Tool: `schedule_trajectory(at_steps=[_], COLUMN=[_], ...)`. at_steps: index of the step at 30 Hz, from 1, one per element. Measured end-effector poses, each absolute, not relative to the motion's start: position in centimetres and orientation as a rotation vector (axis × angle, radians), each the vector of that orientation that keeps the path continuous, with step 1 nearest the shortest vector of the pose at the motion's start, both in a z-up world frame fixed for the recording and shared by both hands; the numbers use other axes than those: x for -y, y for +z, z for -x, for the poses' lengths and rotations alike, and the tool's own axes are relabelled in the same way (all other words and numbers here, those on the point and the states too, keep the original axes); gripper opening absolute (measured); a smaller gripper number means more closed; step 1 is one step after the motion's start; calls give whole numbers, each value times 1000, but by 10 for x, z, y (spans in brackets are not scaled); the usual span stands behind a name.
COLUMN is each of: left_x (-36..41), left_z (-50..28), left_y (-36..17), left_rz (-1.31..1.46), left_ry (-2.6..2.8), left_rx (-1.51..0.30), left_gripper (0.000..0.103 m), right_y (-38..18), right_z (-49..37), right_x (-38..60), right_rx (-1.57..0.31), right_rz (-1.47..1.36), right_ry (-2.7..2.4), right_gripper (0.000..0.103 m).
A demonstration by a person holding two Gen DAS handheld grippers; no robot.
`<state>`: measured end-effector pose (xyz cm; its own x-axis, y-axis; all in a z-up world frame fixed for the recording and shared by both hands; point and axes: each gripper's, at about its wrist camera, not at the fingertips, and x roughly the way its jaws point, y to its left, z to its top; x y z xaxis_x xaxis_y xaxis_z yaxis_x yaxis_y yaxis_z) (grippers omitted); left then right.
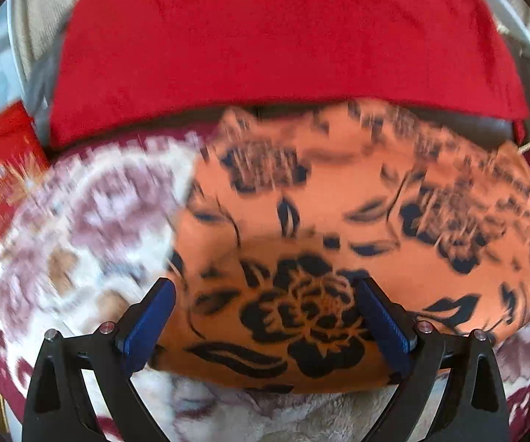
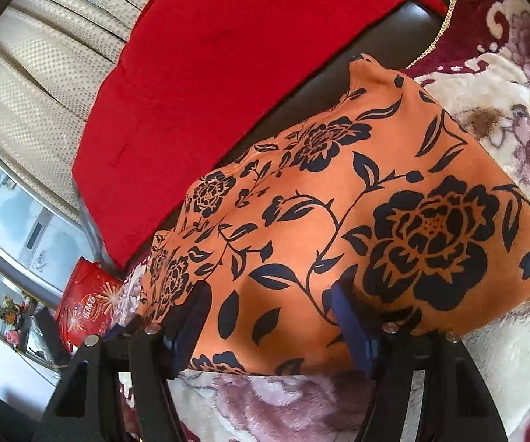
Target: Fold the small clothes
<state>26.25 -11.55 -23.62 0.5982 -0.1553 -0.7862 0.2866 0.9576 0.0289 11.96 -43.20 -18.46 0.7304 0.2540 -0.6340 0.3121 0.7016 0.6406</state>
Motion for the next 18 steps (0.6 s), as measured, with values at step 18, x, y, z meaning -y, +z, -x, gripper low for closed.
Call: schedule_trajectory(at_steps=[18], left_x=[128], left_z=[-252], left_y=[-237], left_rz=[-116], left_ry=[-295], left_rx=[-872], left_gripper=[102], right_y=[-199], right_z=[-105], right_x=[467], right_rx=[-730], right_rz=[-944], right_ry=[-163], right_gripper=[34])
